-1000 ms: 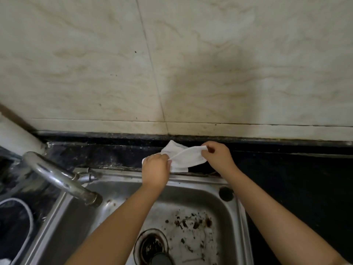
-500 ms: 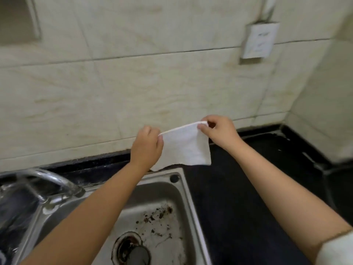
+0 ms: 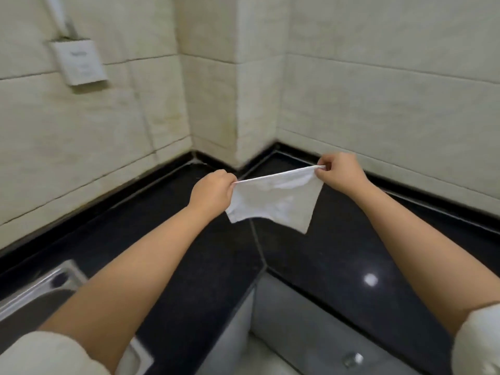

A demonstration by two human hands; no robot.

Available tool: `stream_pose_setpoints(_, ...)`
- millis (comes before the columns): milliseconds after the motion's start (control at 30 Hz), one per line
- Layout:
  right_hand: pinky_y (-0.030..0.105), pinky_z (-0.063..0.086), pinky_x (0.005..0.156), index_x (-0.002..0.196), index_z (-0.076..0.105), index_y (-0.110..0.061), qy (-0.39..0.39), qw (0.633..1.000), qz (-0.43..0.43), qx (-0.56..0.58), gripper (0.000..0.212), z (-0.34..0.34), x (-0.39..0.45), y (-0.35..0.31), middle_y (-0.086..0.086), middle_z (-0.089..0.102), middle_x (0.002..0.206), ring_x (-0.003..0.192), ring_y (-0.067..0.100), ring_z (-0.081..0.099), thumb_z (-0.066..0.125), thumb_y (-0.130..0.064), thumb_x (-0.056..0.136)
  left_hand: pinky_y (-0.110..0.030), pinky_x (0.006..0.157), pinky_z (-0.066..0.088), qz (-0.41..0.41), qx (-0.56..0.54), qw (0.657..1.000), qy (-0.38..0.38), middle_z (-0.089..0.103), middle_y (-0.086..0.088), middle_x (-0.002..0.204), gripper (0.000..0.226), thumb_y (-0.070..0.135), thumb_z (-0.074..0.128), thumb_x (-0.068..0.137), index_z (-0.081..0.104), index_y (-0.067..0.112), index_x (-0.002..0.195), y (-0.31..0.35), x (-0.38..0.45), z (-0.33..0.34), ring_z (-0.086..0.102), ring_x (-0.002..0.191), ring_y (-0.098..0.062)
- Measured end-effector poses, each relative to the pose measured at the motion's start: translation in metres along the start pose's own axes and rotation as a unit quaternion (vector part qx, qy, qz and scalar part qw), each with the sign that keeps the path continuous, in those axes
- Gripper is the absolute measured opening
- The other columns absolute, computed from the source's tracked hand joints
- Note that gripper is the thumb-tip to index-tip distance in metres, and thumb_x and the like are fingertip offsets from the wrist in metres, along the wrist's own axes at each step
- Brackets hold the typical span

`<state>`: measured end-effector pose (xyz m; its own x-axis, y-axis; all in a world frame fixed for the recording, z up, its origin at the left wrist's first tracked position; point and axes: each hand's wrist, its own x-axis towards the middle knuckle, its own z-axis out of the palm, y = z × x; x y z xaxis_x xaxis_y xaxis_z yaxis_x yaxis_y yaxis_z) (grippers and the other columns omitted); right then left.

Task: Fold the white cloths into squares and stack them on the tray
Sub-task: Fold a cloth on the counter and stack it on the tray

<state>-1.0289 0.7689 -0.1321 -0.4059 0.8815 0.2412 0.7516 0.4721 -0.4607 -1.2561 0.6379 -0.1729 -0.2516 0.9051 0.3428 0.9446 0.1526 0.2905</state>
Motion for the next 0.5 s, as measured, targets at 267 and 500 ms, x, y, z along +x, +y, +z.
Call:
stream_pose_setpoints(267, 0.033, 0.046, 0.072, 0.094, 0.070, -0.008, 0.015, 0.988, 0.127, -0.086, 0.023, -0.067, 0.011, 0.207, 0.020, 0.068, 0.100, 0.097, 0.036, 0.060, 0.050, -0.008, 0.083, -0.040, 0.077, 0.045, 0.071, -0.024, 0.997, -0.034, 0.060, -0.017, 0.103, 0.024, 0.004, 0.045, 0.089, 0.065, 0.006, 0.102, 0.173, 0.104, 0.127, 0.056, 0.100, -0.035)
stream_pose_setpoints(500, 0.036, 0.051, 0.063, 0.068, 0.070, -0.002, 0.075, 0.990, -0.023, -0.120, 0.030, -0.096, -0.045, 0.321, 0.019, 0.068, 0.073, 0.068, 0.036, 0.062, 0.045, -0.017, 0.075, -0.039, 0.082, 0.043, 0.152, -0.102, 0.980, -0.076, 0.060, -0.019, 0.103, 0.024, 0.006, 0.042, 0.089, 0.064, 0.001, 0.099, 0.263, 0.120, 0.181, 0.054, 0.099, -0.034)
